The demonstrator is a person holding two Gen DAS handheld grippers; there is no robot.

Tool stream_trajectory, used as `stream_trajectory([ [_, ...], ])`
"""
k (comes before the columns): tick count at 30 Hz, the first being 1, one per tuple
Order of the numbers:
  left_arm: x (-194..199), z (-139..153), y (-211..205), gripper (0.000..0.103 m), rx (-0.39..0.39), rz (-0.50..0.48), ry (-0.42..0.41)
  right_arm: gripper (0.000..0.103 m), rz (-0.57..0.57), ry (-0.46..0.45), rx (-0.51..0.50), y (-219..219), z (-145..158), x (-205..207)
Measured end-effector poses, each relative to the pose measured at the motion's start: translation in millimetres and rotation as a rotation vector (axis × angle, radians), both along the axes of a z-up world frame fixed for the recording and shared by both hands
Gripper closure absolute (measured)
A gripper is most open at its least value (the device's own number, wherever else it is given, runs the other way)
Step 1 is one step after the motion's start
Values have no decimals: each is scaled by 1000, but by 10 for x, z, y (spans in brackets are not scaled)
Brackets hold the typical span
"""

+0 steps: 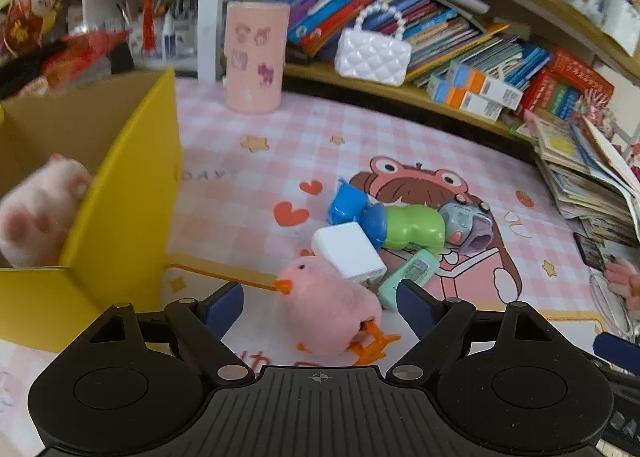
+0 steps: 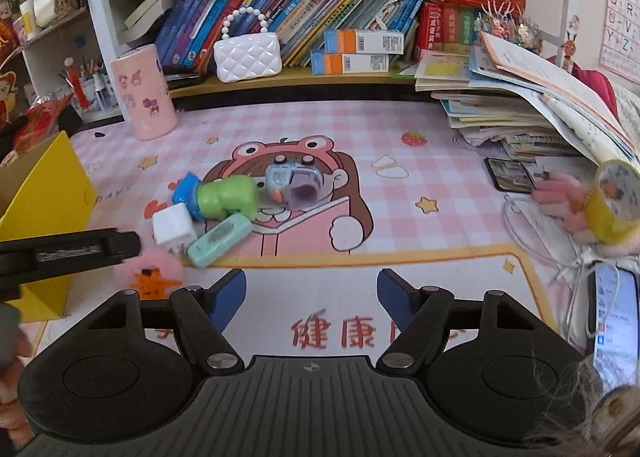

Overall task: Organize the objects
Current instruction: 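Grasp the pink chick plush with the left gripper while the right gripper approaches the mint-green case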

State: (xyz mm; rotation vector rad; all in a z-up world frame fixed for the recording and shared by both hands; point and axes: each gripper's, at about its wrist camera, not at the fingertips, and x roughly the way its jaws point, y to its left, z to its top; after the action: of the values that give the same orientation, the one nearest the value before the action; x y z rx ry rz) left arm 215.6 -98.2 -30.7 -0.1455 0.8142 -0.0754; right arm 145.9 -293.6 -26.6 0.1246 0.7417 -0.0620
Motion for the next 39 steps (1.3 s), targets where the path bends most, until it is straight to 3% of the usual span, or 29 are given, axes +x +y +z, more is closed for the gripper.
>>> stream_trajectory([
  [8, 302, -337, -73, 19, 13, 38, 109, 32, 41, -4, 5, -62, -5, 169],
  [9, 312, -370, -72, 23, 2, 33, 116, 32, 47, -6, 5, -76, -4, 199],
  [10, 301, -374, -90, 36, 13, 27, 99, 32, 54, -7, 5, -83, -4, 226],
  [14, 270, -341, -103, 39, 37, 3, 95, 32, 113, -12, 7, -85, -39, 344],
  [22, -338, 11, 51, 39, 86, -62, 13, 28, 319, -19, -37, 11, -272, 654],
  [31, -769, 85, 279, 39, 72, -28, 31, 25, 619, -11, -81, 321, -521, 1051],
  [37, -837, 81, 361, 39, 60, -12, 37, 26, 671, 40, -99, 446, -669, 1215],
  [39, -853, 106, 391, 39, 55, -13, 24, 35, 668, 52, -80, 435, -699, 1230],
])
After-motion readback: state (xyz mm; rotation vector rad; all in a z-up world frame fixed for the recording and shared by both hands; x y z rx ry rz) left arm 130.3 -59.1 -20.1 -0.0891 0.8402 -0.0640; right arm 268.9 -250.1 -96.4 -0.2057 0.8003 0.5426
